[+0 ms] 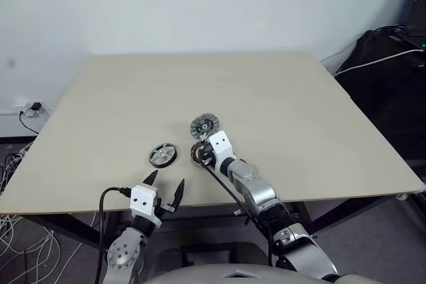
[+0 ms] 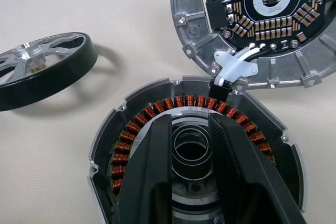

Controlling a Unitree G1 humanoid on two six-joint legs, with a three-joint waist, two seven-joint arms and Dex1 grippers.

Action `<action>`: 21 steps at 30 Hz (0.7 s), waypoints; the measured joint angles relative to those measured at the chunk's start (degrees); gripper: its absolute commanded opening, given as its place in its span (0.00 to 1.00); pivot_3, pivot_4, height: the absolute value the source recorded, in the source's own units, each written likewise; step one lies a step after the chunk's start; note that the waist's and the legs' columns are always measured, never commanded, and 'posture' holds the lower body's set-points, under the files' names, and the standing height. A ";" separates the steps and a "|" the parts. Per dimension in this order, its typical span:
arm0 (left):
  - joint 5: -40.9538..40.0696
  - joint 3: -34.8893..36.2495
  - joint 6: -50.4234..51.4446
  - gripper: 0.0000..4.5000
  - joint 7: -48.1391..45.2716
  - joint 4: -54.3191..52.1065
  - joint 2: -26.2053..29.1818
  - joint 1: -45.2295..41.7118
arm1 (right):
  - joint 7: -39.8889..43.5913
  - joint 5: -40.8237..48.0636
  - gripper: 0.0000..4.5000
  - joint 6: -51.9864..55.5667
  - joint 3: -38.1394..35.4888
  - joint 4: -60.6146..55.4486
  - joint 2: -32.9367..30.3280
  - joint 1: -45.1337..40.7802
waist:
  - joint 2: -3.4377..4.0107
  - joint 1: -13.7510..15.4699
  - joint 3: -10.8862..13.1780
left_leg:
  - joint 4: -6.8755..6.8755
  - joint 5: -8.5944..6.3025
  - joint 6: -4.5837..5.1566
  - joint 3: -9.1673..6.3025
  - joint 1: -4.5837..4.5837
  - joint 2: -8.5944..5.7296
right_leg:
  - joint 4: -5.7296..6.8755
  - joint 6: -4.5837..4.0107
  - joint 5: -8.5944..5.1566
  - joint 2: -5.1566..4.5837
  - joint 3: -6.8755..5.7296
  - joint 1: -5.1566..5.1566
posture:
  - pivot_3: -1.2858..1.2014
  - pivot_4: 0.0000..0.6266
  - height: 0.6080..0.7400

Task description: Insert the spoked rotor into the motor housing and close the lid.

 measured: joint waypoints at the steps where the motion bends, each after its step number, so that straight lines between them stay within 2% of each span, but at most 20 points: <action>1: -0.03 0.00 -0.01 1.00 -0.05 0.01 0.00 -0.03 | 0.04 0.00 0.38 -0.02 0.00 0.00 0.00 0.00 | 0.00 0.00 0.00 | 0.00 0.00 0.00 0.00 0.00 0.00 | 0.00 0.00 0.00 0.00 0.00 0.00 | 0.52 0.00 1.00; 9: -0.17 0.01 -0.06 1.00 -0.42 0.13 -0.04 -0.17 | 0.68 0.03 0.95 -0.33 -0.06 -0.07 0.00 0.01 | 0.00 0.00 0.00 | 0.00 0.00 0.00 0.00 0.00 -0.01 | 0.00 0.00 0.00 0.00 0.00 0.00 | 0.52 0.00 1.00; 10: -0.17 0.00 -0.06 1.00 -0.41 0.13 -0.05 -0.16 | 0.82 0.13 0.99 -0.33 -0.12 -0.34 0.00 0.04 | 0.01 0.00 0.00 | 0.00 0.00 0.00 0.00 0.00 0.00 | 0.01 0.00 0.00 0.00 0.00 -0.01 | 0.52 0.00 1.00; 12: -0.16 0.00 -0.06 1.00 -0.40 0.13 -0.08 -0.14 | 1.26 0.75 0.95 -0.32 -0.40 -1.94 0.00 0.33 | 0.02 0.00 0.01 | 0.00 0.00 0.00 0.00 -0.01 0.00 | 0.01 0.00 0.00 0.00 0.00 -0.01 | 0.52 0.00 1.00; 13: -0.15 -0.01 -0.06 1.00 -0.40 0.13 -0.08 -0.12 | 1.62 1.23 0.89 -0.29 -0.57 -3.42 0.00 0.43 | 0.02 0.00 0.01 | 0.00 0.00 0.00 0.00 -0.02 0.00 | 0.00 0.00 0.00 0.00 0.00 -0.02 | 0.52 0.00 1.00; 21: -0.17 -0.02 -0.03 1.00 -0.47 0.12 -0.05 -0.10 | 2.36 2.95 0.32 2.06 -1.01 -9.78 0.23 2.17 | 0.00 0.04 0.00 | 0.00 0.00 0.00 0.00 -0.01 0.00 | 0.00 0.00 0.00 0.00 0.00 -0.01 | 0.52 0.00 1.00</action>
